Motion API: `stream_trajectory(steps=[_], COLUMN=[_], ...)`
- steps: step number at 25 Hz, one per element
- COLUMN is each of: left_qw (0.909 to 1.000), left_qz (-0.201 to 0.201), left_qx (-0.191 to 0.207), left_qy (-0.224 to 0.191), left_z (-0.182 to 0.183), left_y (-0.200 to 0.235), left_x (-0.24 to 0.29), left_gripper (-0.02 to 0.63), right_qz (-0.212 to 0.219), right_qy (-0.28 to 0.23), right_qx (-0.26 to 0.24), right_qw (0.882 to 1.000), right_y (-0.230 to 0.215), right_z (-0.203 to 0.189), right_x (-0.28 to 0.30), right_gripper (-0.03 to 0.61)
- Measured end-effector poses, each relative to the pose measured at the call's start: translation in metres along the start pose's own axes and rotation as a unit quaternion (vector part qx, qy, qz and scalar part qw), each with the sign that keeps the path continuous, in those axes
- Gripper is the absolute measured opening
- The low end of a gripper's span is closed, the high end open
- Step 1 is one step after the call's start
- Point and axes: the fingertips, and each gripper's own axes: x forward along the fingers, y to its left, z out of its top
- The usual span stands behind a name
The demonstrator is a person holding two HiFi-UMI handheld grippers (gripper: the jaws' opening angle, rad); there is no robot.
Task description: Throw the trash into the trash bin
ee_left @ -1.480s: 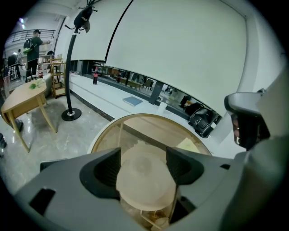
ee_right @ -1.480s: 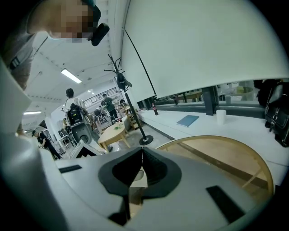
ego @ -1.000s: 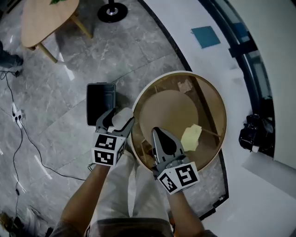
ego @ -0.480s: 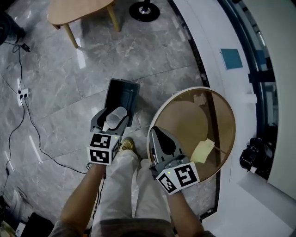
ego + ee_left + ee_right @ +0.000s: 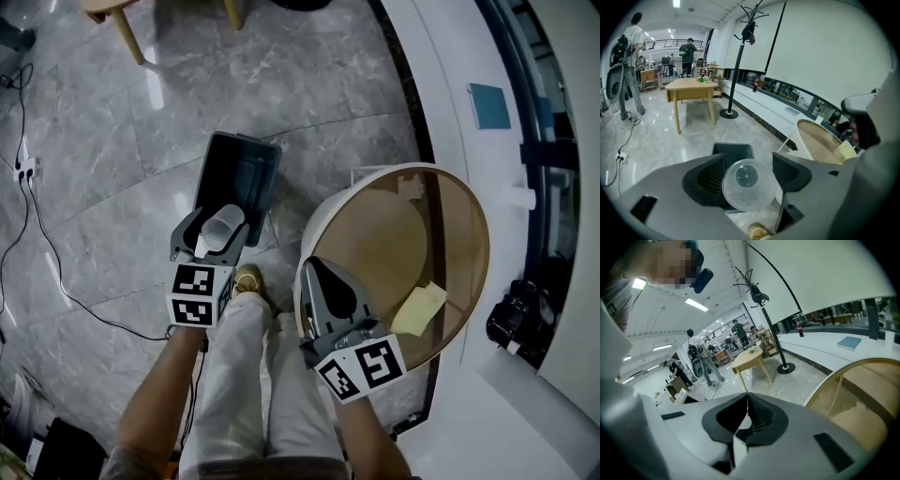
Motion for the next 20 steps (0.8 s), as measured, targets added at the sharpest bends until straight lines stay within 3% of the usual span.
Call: stream_trajectory(steps=[20], left_qw=[0.9997], left_qz=[0.025], left_qx=[0.006], left_qy=[0.004], left_z=[-0.008], left_y=[0.013], left_x=[0.019], left_gripper=[0.330], right_qz=[-0.004], right_qy=[0.008], right_qx=[0.007], right_qw=[1.000], right_y=[-0.016], right_z=[-0.006], right_x=[0.008], right_gripper=[0.020])
